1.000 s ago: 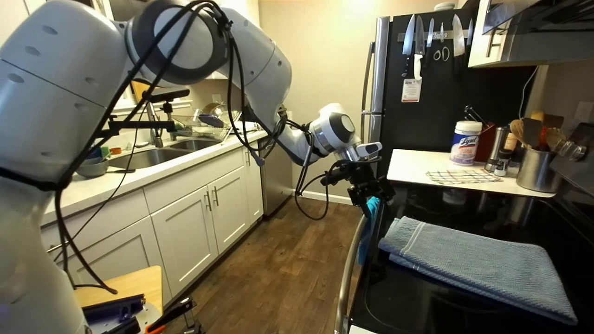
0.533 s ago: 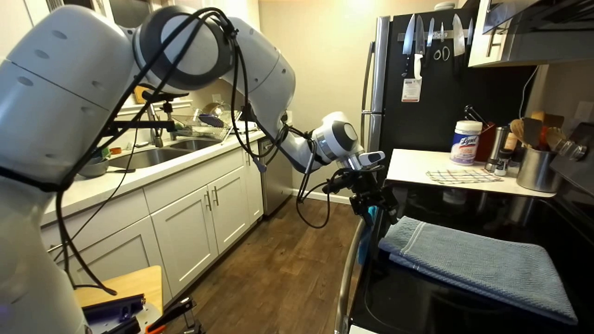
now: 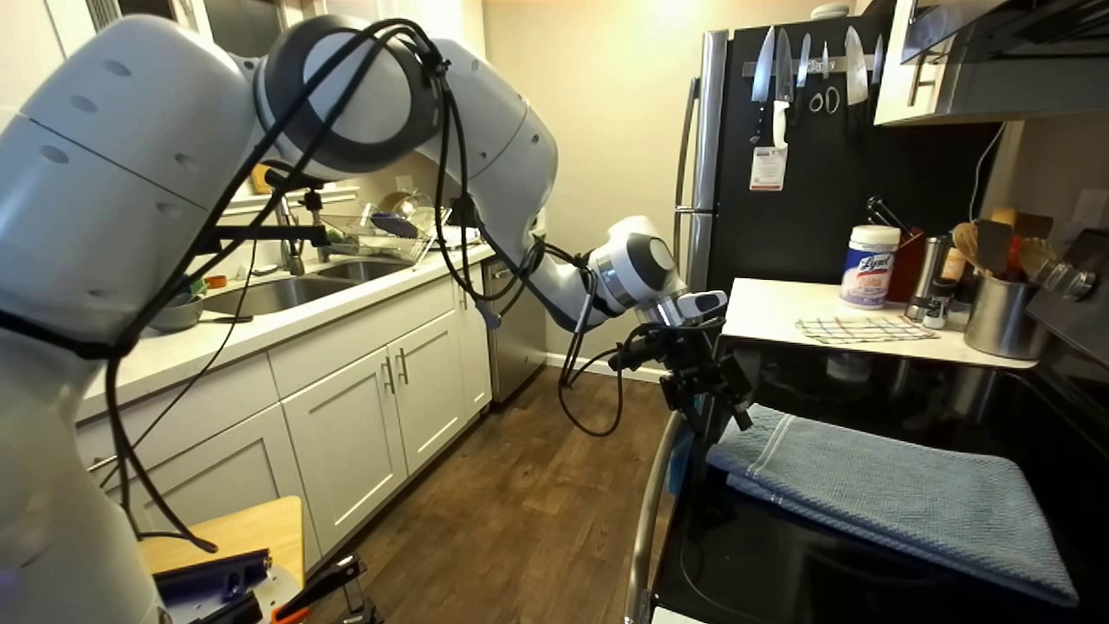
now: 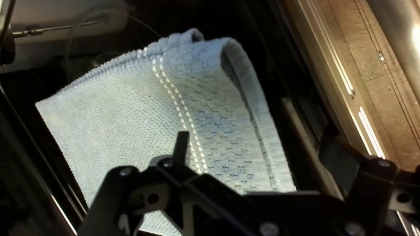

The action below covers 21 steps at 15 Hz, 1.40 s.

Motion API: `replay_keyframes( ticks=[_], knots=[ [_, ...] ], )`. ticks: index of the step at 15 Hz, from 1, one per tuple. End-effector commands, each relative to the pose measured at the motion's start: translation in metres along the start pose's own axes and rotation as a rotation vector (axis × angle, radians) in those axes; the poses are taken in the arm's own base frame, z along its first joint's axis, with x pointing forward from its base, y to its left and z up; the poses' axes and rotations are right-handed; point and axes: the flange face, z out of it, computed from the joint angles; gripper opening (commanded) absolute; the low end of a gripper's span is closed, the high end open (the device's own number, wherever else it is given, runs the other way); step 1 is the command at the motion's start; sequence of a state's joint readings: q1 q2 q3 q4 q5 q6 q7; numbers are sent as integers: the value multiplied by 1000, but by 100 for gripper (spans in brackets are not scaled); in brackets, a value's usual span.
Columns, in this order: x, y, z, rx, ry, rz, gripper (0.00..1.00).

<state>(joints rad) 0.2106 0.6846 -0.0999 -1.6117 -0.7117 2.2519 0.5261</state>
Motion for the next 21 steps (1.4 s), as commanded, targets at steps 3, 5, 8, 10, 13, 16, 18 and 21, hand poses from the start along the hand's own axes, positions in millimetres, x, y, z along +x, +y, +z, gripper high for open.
replay_keyframes(
  ticks=[3, 5, 8, 10, 13, 16, 18, 21],
  knots=[
    [3, 14, 3, 34, 30, -1, 100],
    [6, 19, 6, 53, 39, 7, 100],
    [7, 25, 10, 67, 46, 13, 100],
    [7, 27, 13, 70, 46, 16, 100],
    [5, 28, 19, 72, 35, 18, 100],
    [4, 26, 21, 83, 32, 18, 100],
    [4, 23, 18, 95, 41, 9, 100],
    [5, 19, 10, 119, 78, -34, 100]
  ],
)
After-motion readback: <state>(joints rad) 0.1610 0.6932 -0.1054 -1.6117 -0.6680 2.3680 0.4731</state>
